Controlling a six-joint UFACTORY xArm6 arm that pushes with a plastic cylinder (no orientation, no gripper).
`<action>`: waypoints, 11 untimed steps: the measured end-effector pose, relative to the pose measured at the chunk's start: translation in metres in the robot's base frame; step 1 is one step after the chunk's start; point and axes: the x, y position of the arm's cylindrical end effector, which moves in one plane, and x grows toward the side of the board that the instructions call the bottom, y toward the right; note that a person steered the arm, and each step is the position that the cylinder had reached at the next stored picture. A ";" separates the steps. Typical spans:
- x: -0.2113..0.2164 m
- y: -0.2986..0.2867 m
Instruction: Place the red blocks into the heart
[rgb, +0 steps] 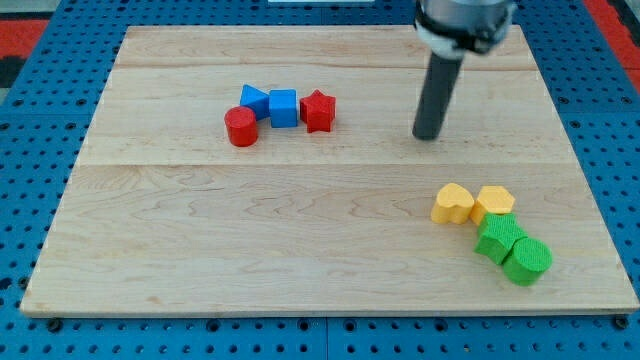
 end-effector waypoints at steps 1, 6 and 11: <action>-0.072 -0.044; 0.111 -0.152; 0.125 -0.241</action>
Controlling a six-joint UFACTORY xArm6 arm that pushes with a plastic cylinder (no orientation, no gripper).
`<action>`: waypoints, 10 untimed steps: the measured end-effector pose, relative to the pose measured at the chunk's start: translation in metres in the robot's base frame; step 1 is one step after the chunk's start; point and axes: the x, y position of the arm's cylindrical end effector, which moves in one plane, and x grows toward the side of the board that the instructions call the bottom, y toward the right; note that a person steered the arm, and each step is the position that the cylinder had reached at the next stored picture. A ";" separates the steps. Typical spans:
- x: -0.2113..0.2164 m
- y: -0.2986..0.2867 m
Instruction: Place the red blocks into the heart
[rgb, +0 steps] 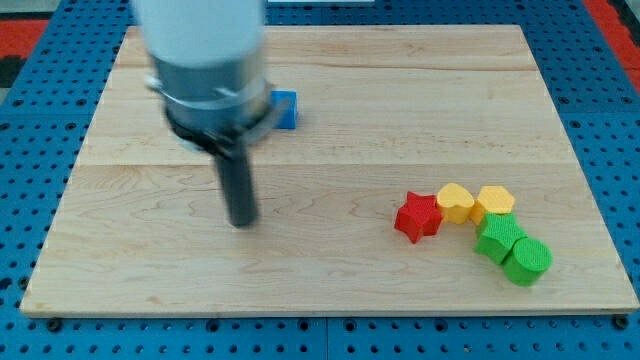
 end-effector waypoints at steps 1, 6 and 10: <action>-0.049 -0.066; -0.009 0.171; -0.058 0.209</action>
